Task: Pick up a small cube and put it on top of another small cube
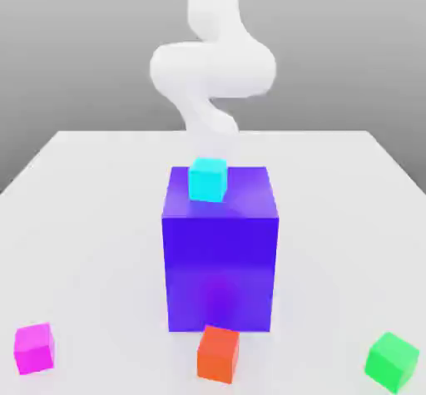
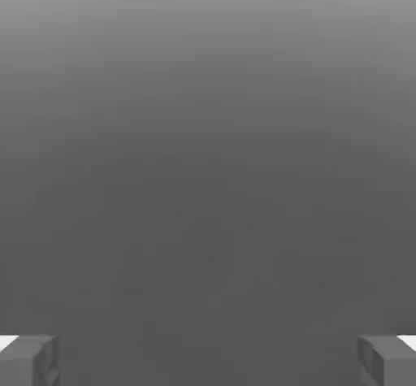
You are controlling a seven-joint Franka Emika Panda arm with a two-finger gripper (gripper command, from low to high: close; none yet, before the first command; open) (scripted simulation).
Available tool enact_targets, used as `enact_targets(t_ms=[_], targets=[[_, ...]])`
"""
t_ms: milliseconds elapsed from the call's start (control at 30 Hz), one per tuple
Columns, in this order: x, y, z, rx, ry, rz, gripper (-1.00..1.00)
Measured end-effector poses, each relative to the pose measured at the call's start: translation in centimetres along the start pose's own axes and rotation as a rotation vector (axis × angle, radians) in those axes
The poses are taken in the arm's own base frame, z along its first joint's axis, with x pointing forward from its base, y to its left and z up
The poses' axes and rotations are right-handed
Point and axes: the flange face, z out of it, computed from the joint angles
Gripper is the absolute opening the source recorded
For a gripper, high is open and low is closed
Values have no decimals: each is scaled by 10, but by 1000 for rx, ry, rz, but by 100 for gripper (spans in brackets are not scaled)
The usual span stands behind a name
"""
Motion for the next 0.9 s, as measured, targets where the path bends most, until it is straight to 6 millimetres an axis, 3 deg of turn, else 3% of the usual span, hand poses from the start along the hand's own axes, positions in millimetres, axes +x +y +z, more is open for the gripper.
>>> enact_targets(t_ms=[167,367,533,667,900], targets=[[26,31,95,-150,-27,188,0],[46,95,197,-318,-54,416,0],[51,166,273,-453,-73,612,0],[50,239,323,-563,-78,789,0],[9,351,397,-739,-109,1056,0]])
